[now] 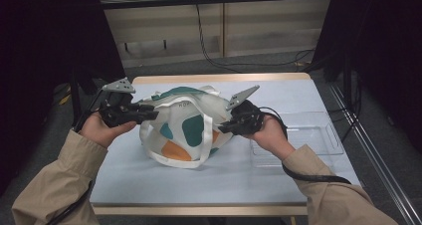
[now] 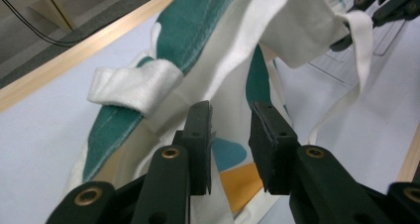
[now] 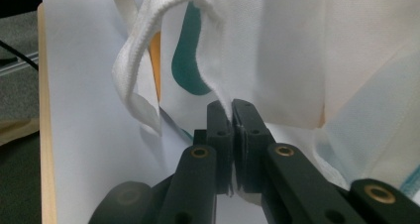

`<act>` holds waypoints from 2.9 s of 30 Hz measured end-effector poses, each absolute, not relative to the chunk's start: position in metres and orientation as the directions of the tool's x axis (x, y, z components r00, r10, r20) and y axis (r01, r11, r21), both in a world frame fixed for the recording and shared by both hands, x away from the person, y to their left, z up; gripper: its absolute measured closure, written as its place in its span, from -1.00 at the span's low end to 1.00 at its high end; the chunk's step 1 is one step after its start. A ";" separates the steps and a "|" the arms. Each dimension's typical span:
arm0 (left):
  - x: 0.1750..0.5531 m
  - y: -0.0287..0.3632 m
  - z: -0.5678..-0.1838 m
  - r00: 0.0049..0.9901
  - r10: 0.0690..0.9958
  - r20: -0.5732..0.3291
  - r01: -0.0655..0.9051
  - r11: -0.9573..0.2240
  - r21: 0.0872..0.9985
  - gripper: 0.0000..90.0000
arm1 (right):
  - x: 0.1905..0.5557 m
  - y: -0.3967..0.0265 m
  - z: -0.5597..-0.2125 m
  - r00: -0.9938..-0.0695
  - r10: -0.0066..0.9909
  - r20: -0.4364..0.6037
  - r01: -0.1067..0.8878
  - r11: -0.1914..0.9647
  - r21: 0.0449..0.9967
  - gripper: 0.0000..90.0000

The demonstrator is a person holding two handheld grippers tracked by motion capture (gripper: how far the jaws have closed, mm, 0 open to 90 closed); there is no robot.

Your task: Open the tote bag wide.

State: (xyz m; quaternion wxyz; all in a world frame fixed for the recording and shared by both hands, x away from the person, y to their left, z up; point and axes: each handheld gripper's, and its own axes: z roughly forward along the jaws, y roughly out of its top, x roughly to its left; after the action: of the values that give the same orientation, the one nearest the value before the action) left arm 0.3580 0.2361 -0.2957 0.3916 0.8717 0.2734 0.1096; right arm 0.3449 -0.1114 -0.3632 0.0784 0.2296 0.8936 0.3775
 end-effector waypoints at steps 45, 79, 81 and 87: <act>0.393 0.216 -0.312 0.781 0.625 -0.010 0.417 -0.508 0.754 0.99 | 0.322 -0.117 -0.391 -0.905 0.422 0.048 0.334 0.638 0.694 0.49; 0.390 0.209 -0.305 0.792 0.611 -0.026 0.400 -0.486 0.777 0.98 | 0.315 -0.083 -0.384 -0.925 0.380 0.010 0.264 0.624 0.736 0.82; 0.392 0.208 -0.305 0.789 0.614 -0.028 0.402 -0.481 0.779 0.99 | 0.314 -0.083 -0.386 -0.930 0.368 0.008 0.258 0.635 0.728 0.82; 0.404 0.203 -0.305 0.775 0.631 -0.036 0.419 -0.471 0.777 1.00 | 0.308 -0.083 -0.394 -0.940 0.342 0.020 0.259 0.673 0.693 0.83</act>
State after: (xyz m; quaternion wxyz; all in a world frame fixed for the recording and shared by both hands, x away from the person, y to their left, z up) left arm 0.4038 0.2029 -0.3050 0.4109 0.8477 0.3096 0.1290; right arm 0.3077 -0.0826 -0.3941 0.0558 0.1647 0.9128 0.3696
